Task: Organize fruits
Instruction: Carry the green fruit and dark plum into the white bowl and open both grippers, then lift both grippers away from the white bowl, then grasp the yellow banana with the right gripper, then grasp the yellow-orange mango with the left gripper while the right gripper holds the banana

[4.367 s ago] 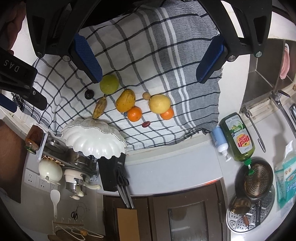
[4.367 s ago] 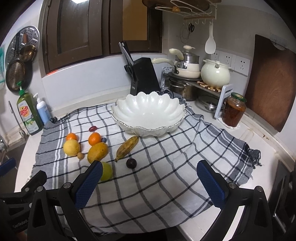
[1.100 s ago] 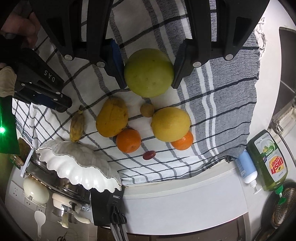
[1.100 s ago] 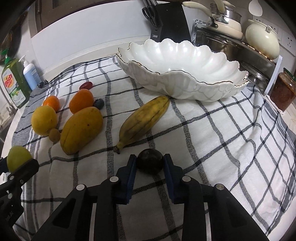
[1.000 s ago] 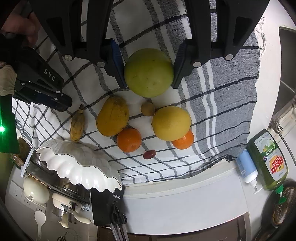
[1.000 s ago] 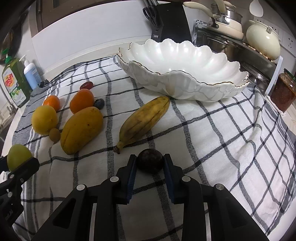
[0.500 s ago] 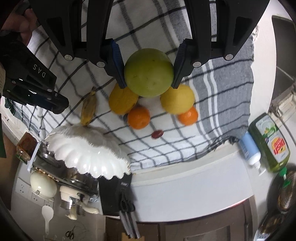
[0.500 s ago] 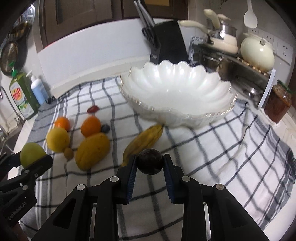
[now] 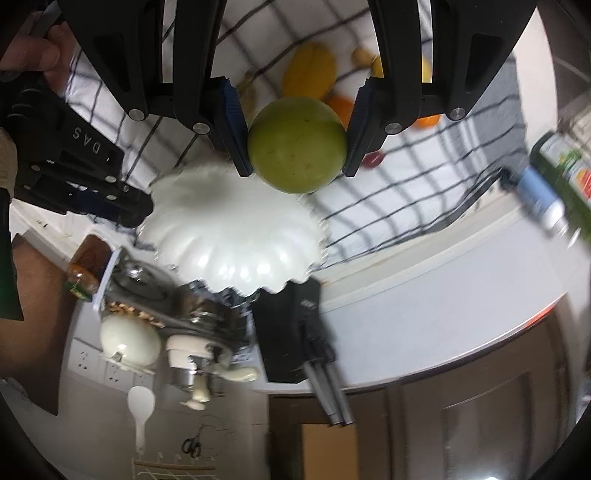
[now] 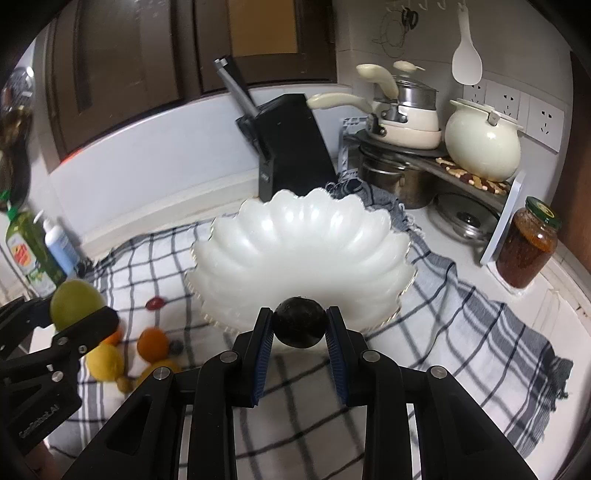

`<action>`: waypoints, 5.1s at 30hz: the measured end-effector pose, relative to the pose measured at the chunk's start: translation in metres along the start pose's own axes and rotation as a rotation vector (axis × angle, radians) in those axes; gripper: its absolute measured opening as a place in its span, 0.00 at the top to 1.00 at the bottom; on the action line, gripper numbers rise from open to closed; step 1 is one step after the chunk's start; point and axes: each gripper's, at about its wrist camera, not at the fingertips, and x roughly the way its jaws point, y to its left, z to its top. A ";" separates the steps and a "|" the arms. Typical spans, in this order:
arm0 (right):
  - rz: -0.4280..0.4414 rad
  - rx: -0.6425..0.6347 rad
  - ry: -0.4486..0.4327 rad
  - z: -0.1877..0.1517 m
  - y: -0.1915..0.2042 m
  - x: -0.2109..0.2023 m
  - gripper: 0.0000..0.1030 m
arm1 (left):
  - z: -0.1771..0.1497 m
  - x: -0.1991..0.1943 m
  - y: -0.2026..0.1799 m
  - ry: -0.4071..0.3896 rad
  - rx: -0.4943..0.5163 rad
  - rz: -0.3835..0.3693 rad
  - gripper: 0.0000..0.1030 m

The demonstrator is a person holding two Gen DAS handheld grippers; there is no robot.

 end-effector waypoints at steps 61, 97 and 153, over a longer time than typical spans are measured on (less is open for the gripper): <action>-0.117 -0.017 -0.043 0.036 -0.012 0.010 0.09 | 0.033 0.037 0.004 -0.002 0.004 0.137 0.02; -0.175 0.063 0.079 -0.051 0.068 0.039 0.18 | -0.076 0.007 0.091 0.033 -0.169 0.239 0.02; -0.134 0.177 0.172 -0.073 0.059 0.062 0.69 | -0.090 0.046 0.072 0.087 -0.163 0.157 0.02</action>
